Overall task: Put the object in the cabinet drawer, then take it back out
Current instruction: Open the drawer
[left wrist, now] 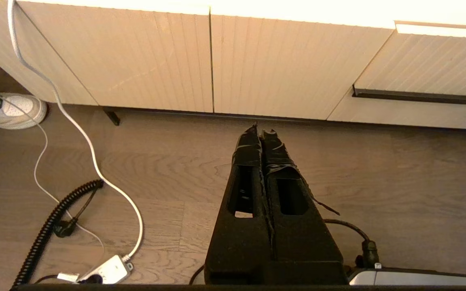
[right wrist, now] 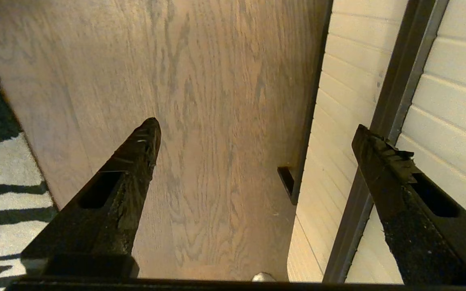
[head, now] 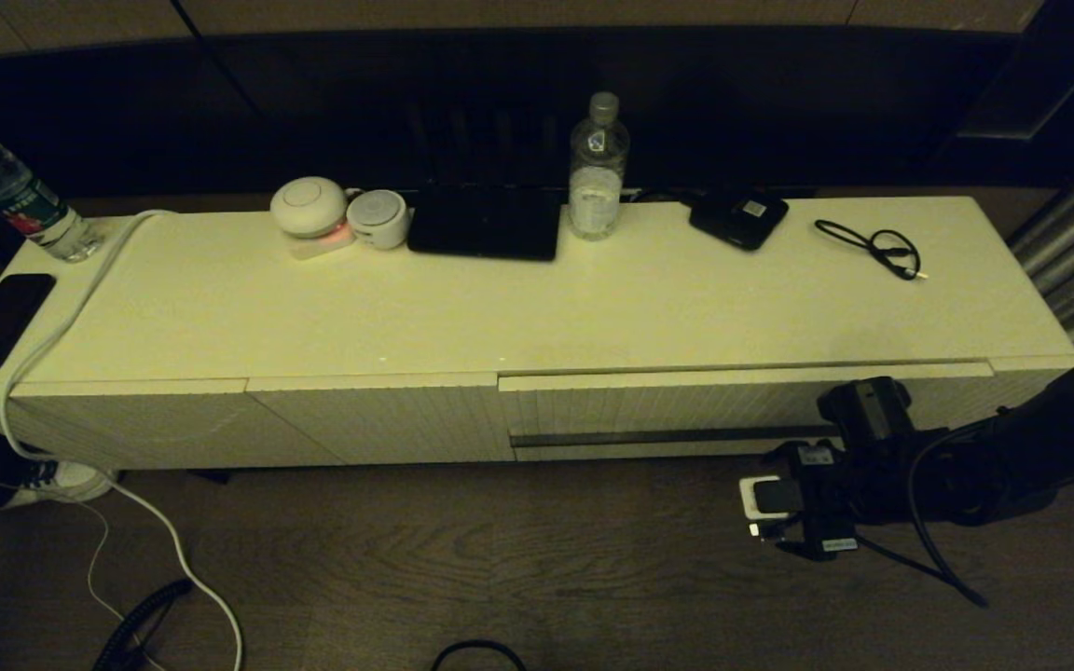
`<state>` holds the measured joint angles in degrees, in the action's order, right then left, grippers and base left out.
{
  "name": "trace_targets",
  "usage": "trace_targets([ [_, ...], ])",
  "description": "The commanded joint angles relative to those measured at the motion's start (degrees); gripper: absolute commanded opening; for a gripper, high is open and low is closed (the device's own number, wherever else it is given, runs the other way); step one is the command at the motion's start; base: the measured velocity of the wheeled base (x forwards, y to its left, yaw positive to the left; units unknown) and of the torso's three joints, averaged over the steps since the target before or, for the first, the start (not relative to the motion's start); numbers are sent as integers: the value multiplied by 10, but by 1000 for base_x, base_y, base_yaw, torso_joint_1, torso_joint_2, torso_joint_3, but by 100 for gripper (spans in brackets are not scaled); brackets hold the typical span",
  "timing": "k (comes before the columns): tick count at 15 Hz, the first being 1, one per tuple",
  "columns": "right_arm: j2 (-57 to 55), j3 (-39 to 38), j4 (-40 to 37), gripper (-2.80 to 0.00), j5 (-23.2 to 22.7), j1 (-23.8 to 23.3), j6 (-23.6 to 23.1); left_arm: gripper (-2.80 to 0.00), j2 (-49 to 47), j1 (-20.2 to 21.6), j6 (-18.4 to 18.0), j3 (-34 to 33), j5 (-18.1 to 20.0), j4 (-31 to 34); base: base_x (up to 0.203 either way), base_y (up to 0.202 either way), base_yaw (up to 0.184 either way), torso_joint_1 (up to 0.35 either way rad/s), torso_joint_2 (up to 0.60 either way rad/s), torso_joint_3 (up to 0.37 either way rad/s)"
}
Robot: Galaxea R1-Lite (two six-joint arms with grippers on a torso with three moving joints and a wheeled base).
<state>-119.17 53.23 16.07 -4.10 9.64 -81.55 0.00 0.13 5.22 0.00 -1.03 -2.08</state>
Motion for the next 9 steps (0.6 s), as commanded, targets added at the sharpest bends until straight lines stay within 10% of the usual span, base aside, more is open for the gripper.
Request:
trace_targets([
  [1,-12,9,1,0,2,0,6,-280,1,0,1,0,0,0,0,0,0,0,0,0],
  [9,-38,28,5,0,15,-8,34,-280,1,0,1,0,0,0,0,0,0,0,0,0],
])
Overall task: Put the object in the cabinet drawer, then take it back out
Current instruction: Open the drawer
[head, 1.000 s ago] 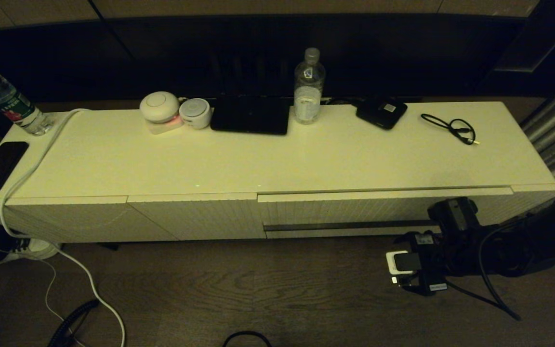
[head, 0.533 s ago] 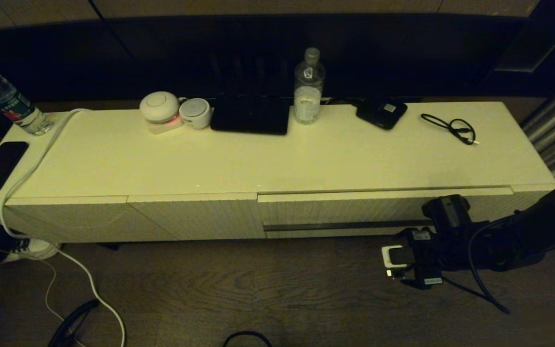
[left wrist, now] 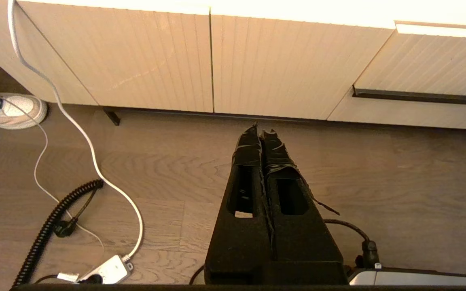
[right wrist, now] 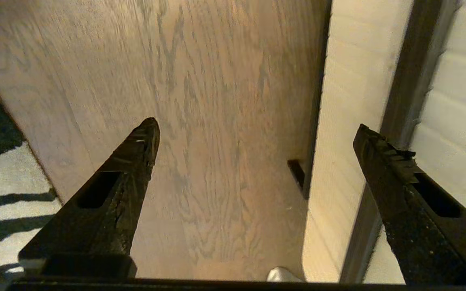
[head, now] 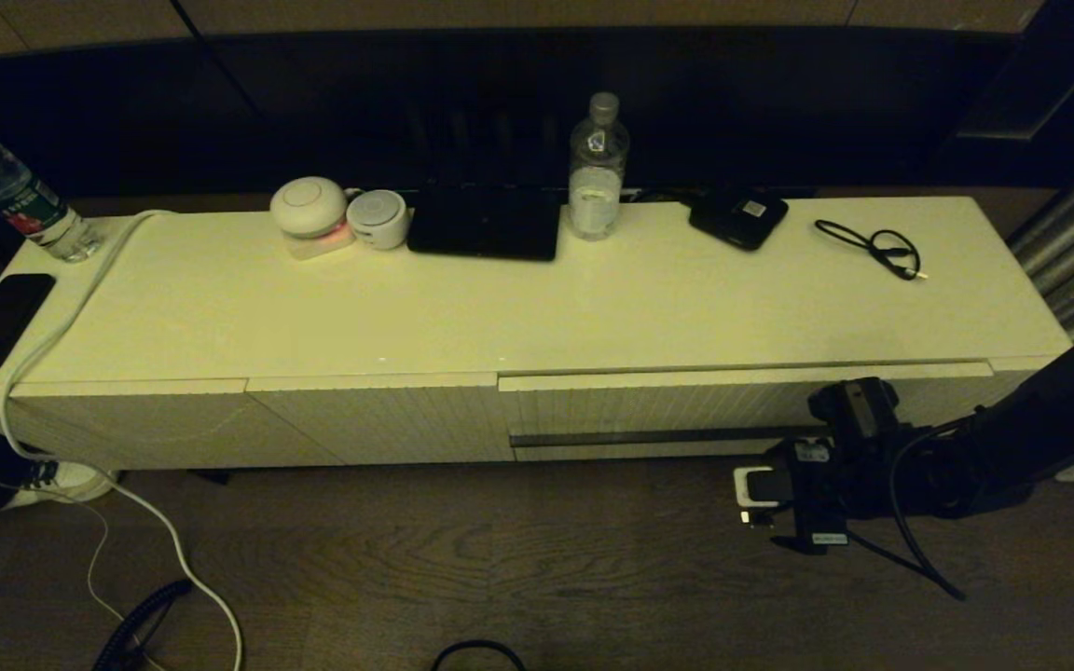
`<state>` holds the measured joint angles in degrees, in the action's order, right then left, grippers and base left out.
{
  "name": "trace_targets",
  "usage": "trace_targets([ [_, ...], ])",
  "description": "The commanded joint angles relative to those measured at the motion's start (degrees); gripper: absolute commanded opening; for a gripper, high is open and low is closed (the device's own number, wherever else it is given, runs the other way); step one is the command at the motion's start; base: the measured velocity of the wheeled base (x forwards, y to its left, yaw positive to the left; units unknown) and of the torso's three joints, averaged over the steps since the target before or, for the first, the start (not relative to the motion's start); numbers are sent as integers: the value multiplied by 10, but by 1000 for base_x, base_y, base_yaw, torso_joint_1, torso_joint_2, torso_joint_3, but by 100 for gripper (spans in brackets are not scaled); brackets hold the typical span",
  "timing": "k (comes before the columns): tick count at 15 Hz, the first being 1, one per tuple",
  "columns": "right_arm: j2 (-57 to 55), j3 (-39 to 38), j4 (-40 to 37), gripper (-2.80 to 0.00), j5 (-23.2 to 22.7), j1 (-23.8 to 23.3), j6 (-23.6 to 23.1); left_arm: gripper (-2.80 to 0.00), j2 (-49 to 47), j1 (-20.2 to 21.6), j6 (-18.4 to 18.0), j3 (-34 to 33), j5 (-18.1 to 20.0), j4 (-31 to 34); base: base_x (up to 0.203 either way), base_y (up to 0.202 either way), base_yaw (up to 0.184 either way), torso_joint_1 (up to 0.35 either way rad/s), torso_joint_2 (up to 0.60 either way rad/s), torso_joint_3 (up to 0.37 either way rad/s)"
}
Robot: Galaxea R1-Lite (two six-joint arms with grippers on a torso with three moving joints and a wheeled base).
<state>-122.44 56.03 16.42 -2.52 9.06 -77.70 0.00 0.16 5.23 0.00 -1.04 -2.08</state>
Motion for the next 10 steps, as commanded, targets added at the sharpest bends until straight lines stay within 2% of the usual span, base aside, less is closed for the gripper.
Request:
trace_targets([
  [1,-7,2,3,0,0,-2,-4,-280,1,0,0,0,0,0,0,0,0,0,0,0],
  [10,-10,43,4,0,-1,3,-4,-280,1,0,0,0,0,0,0,0,0,0,0,0],
])
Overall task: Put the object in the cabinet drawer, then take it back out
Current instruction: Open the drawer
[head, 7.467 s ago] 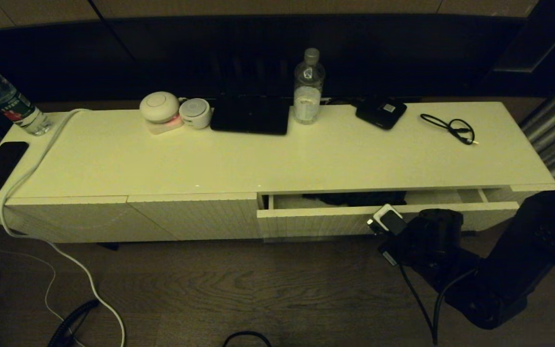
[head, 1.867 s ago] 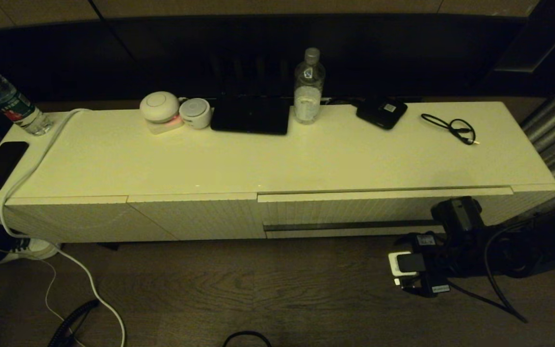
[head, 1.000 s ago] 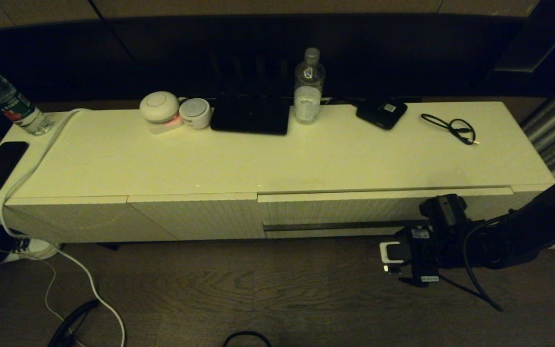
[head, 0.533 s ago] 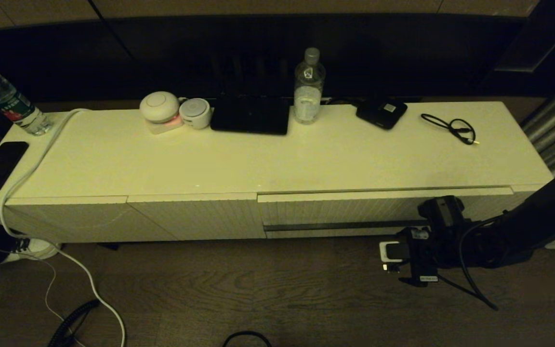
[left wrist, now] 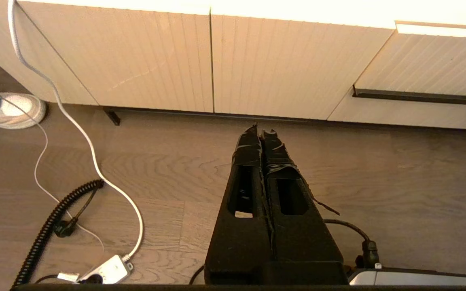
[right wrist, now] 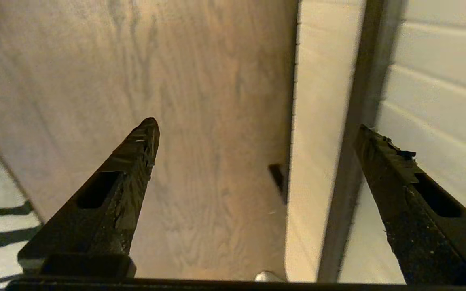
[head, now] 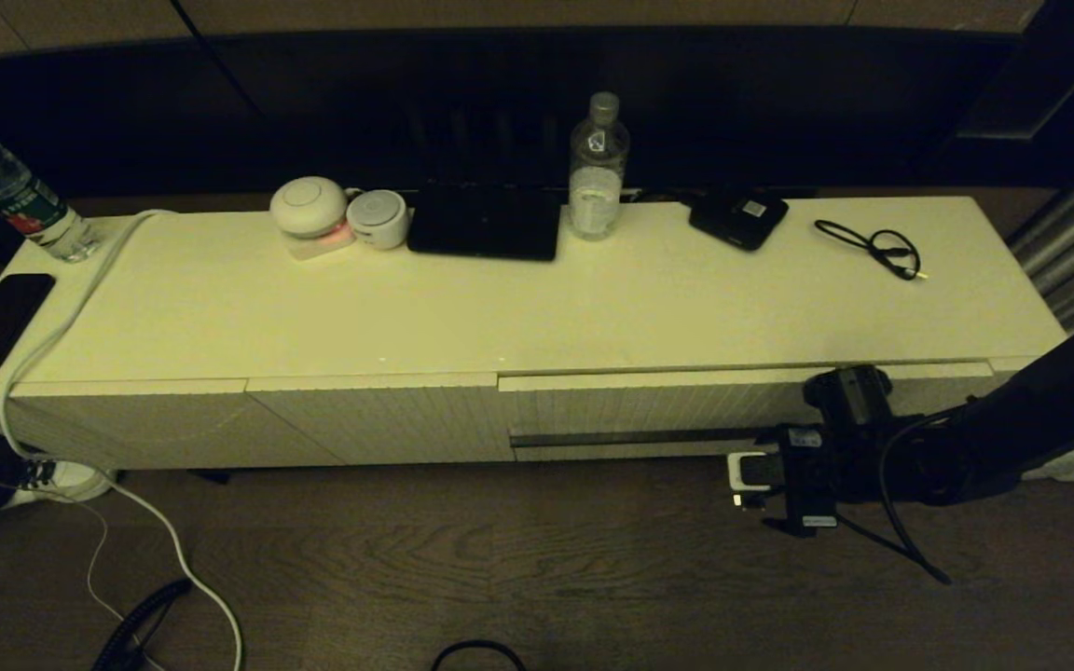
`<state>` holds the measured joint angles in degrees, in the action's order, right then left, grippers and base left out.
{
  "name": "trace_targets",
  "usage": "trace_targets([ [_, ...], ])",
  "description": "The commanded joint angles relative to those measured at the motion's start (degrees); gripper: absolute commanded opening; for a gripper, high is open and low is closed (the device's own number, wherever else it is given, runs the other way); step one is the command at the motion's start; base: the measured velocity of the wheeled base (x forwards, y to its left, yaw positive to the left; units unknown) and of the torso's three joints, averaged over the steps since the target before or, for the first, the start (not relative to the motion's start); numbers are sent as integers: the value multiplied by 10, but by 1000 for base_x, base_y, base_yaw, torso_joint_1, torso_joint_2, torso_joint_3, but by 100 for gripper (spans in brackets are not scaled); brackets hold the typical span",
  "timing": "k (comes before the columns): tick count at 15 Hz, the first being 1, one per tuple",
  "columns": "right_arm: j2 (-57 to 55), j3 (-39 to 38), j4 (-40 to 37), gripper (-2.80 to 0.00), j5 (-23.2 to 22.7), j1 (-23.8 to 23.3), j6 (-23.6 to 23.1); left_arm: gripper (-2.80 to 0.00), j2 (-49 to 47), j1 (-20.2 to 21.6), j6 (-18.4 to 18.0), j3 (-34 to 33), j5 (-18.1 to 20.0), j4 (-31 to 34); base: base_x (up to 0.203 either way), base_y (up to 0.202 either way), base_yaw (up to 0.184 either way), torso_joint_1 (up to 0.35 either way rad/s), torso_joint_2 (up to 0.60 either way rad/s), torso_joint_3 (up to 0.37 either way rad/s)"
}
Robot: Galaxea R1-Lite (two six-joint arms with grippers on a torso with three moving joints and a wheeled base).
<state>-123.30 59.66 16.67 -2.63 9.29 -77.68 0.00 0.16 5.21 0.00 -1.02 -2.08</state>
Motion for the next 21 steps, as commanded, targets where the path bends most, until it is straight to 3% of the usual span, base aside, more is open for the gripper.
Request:
trace_targets([
  [1,-2,7,2,0,0,1,-5,-280,1,0,1,0,0,0,0,0,0,0,0,0],
  [21,-60,60,23,0,0,-7,8,-280,1,0,1,0,0,0,0,0,0,0,0,0],
])
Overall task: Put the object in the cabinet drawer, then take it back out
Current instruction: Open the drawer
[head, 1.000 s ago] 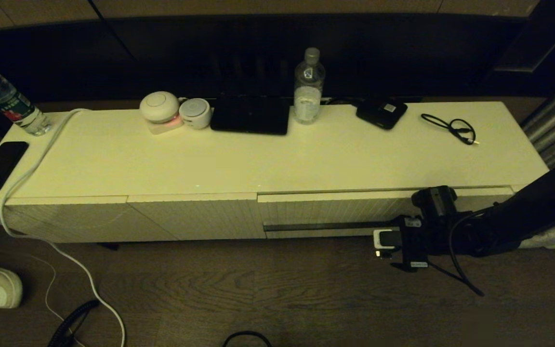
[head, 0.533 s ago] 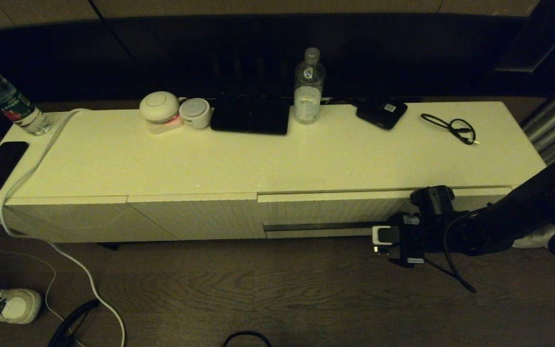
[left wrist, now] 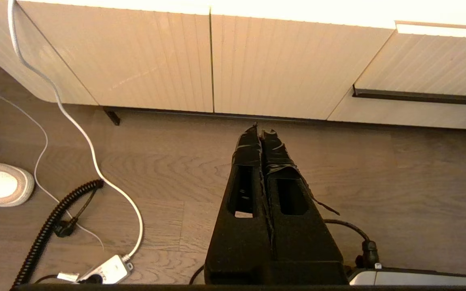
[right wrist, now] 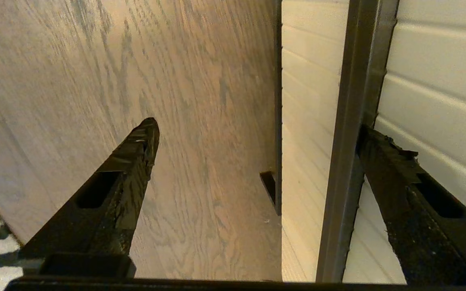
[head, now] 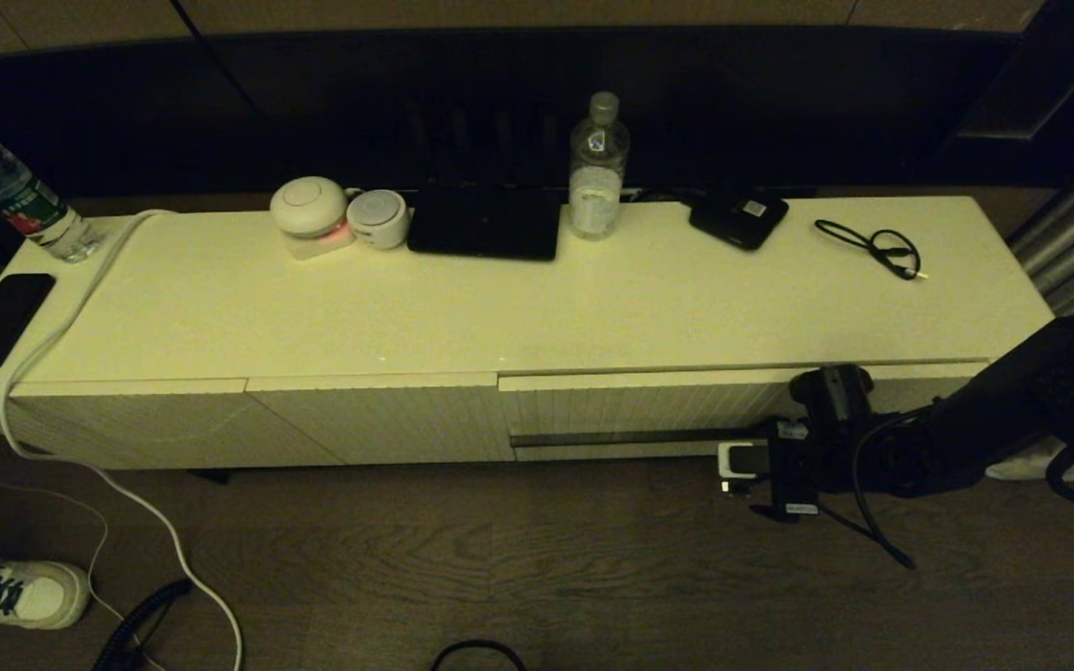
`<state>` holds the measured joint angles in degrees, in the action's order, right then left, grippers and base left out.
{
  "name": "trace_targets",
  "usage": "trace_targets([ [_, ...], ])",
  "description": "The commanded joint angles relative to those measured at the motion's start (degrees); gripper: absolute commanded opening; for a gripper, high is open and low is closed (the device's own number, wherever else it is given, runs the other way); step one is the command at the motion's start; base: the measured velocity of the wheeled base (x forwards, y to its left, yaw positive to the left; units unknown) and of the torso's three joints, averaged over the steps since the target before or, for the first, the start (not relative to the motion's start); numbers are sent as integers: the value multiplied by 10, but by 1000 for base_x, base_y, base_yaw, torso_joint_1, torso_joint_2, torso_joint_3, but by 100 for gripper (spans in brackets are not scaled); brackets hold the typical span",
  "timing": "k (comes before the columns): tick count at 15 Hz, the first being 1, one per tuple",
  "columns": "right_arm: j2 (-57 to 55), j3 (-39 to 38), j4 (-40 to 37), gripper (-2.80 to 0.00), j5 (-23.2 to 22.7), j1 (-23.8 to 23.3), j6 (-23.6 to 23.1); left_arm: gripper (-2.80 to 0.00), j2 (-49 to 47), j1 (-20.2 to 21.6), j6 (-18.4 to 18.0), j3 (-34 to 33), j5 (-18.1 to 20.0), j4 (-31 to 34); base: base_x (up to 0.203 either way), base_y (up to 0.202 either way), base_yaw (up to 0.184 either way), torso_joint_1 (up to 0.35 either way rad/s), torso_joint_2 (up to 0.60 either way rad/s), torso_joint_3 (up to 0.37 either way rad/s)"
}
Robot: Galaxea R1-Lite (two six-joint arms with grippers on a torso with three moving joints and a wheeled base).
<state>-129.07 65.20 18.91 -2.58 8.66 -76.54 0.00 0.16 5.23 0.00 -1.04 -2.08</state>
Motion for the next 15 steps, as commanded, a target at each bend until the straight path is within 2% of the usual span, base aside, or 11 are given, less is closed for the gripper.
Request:
trace_targets([
  [1,-3,6,1,0,0,0,-4,-280,1,0,0,0,0,0,0,0,0,0,0,0],
  [6,-4,-10,0,0,-2,-1,-3,-280,1,0,0,0,0,0,0,0,0,0,0,0],
  [15,35,-102,3,0,-11,0,-3,-280,1,0,0,0,0,0,0,0,0,0,0,0],
])
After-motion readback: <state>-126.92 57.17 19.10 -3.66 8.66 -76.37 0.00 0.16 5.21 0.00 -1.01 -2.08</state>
